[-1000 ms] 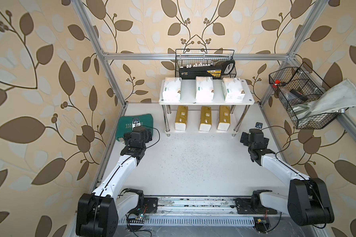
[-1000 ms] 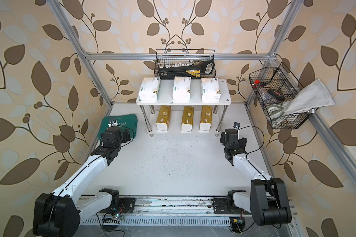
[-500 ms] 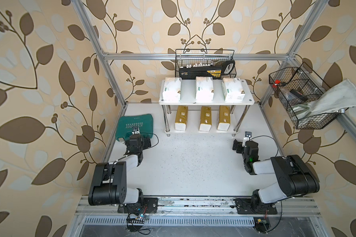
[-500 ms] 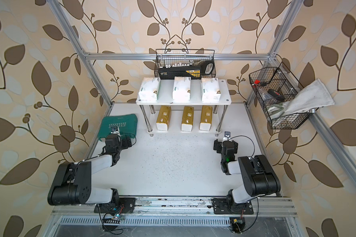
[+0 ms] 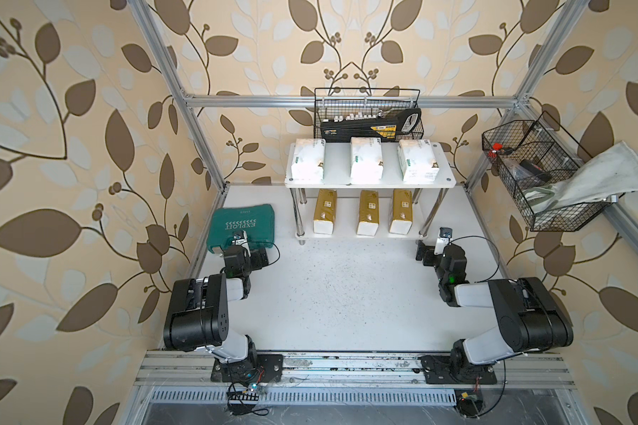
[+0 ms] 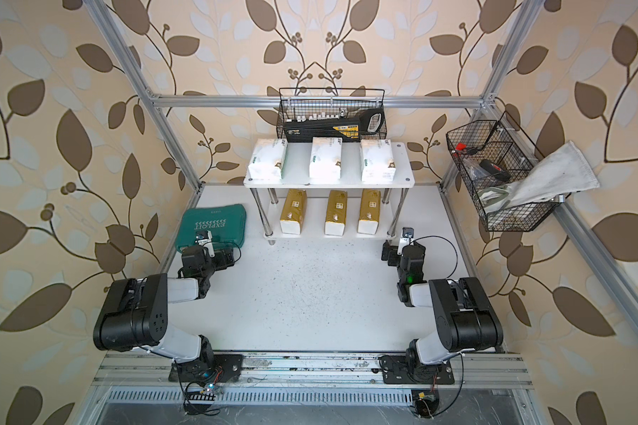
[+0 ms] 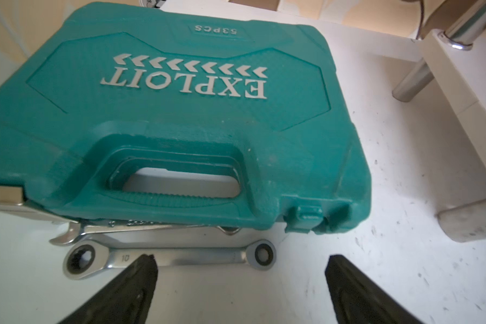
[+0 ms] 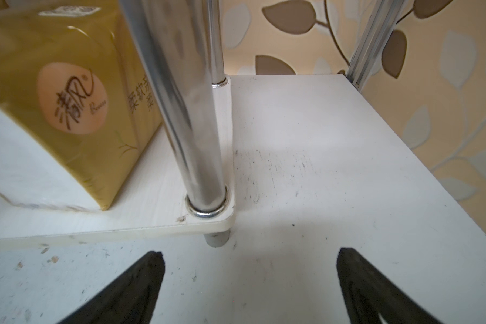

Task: Place the tissue boxes on the shelf by color
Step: Reset both arms

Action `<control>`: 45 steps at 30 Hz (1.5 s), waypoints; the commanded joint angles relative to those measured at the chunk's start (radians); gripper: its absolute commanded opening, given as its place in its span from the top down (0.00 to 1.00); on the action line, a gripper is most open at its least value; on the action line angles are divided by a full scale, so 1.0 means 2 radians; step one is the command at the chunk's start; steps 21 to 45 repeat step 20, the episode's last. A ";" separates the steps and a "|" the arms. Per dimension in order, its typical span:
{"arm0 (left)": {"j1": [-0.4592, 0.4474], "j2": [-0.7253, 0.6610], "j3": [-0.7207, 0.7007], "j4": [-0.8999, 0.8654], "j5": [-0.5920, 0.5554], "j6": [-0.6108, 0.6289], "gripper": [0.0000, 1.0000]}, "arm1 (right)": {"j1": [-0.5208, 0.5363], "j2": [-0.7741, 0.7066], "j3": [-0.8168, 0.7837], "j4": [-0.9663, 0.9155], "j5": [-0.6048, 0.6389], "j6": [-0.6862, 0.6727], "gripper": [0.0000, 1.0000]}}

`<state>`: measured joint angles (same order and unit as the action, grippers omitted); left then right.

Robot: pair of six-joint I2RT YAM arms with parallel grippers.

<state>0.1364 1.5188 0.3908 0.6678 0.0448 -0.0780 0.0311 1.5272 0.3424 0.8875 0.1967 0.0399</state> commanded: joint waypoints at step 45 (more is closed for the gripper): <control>-0.004 -0.007 0.009 0.019 0.024 0.005 0.01 | -0.003 -0.004 0.000 0.008 -0.009 -0.001 0.01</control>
